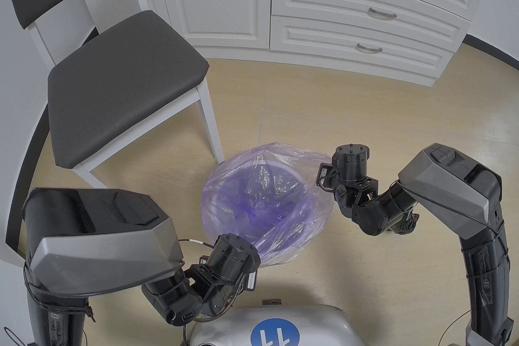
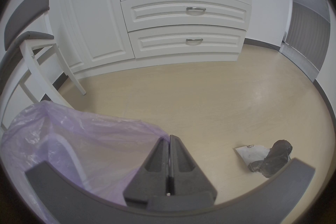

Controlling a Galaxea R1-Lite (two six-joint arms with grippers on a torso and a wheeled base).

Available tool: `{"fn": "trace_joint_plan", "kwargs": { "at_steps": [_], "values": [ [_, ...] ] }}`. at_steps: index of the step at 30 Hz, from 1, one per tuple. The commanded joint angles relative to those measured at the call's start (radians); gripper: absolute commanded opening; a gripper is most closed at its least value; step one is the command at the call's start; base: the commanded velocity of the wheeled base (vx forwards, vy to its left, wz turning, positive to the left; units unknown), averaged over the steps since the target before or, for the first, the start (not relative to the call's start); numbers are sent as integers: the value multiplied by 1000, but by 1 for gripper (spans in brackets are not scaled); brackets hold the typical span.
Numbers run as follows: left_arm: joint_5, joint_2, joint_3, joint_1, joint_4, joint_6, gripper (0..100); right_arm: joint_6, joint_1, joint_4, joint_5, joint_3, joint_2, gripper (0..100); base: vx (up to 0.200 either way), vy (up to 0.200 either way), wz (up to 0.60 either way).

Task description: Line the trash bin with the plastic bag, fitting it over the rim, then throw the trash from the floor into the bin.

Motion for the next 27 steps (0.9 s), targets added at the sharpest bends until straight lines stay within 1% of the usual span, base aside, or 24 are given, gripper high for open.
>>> {"fn": "trace_joint_plan", "kwargs": {
  "at_steps": [1, 4, 8, 9, 13, 17, 18, 22, 27],
  "values": [
    [0, -90, 82, -40, -2, 1, 0, 2, 34, -3, 1, 52, -66, 0, 0, 0, 0],
    [0, -133, 113, -64, -2, 1, 0, 2, 59, -33, 1, 75, -83, 0, 0, 0, 0],
    [-1, -154, 114, -80, -2, 1, 0, -9, 73, -82, 1, 86, -72, 0, 0, 0, 0],
    [-1, -147, 105, -83, -2, 2, 0, -13, 73, -106, 3, 87, -53, 100, 0, 0, 0],
    [-1, -87, 75, -83, -2, -1, 0, -16, 73, -123, 12, 84, -40, 100, 0, 0, 0],
    [-4, -70, 70, -81, -3, 1, 0, -18, 73, -125, 12, 110, -72, 100, 0, 0, 0],
    [-6, -70, 70, -81, -2, 1, 100, -18, 73, -125, 14, 112, -75, 100, 0, 0, 0],
    [-24, -81, 59, -78, -3, -1, 100, -18, 76, -126, 24, 162, -150, 100, 0, 0, 0],
    [-35, -125, 81, -76, -19, -13, 100, -19, 85, -128, 40, 222, -219, 100, 0, 0, 0]
  ]
}}
